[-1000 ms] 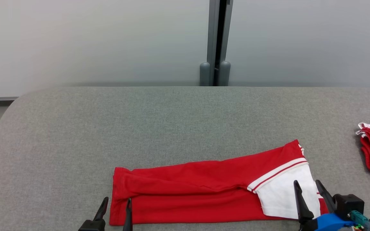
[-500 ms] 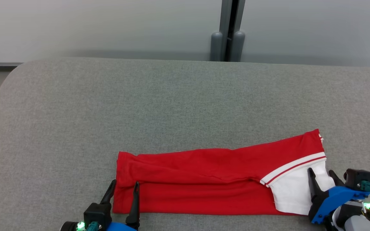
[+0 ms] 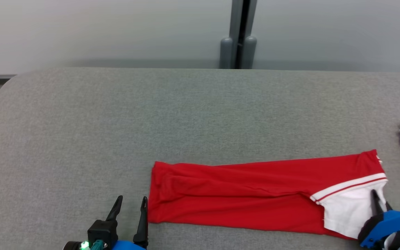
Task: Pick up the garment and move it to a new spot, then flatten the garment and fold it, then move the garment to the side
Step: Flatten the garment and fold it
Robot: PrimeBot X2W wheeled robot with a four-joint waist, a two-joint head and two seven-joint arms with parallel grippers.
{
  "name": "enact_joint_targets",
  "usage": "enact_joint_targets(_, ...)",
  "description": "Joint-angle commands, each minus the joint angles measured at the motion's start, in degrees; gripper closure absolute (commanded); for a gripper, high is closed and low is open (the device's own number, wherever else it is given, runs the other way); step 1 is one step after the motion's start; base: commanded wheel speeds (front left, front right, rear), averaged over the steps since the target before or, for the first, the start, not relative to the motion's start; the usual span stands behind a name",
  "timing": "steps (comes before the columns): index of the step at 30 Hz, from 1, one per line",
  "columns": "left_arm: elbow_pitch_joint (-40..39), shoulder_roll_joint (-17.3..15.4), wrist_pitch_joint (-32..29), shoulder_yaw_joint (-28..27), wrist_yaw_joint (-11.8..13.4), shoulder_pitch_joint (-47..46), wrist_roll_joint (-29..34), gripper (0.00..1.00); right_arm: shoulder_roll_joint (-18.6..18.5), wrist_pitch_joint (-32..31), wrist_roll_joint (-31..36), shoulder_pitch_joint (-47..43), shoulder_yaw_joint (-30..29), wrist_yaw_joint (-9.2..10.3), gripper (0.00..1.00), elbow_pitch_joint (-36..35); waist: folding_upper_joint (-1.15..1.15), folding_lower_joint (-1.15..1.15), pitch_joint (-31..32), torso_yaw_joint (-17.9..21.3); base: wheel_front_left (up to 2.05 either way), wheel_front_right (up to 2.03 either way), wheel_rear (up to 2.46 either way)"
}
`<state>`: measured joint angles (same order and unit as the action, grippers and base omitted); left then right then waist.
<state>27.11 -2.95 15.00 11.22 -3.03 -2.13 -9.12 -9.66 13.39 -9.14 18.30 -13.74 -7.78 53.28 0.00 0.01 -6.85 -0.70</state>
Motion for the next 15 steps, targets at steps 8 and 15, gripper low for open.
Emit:
enact_joint_targets(8,0.4,0.0,0.2,1.1,0.2,0.5,-0.9,0.00,2.3,1.8,-1.3,-1.8,2.5,0.30,1.00,-8.2,0.00,-0.01,1.8,1.6,0.00,0.00,0.00)
enact_joint_targets(15,1.2,0.0,0.2,2.0,-0.5,1.3,-0.4,0.00,5.7,1.8,-11.2,-5.4,17.0,0.30,1.00,-22.4,0.00,-0.01,2.8,0.2,0.00,0.00,0.00)
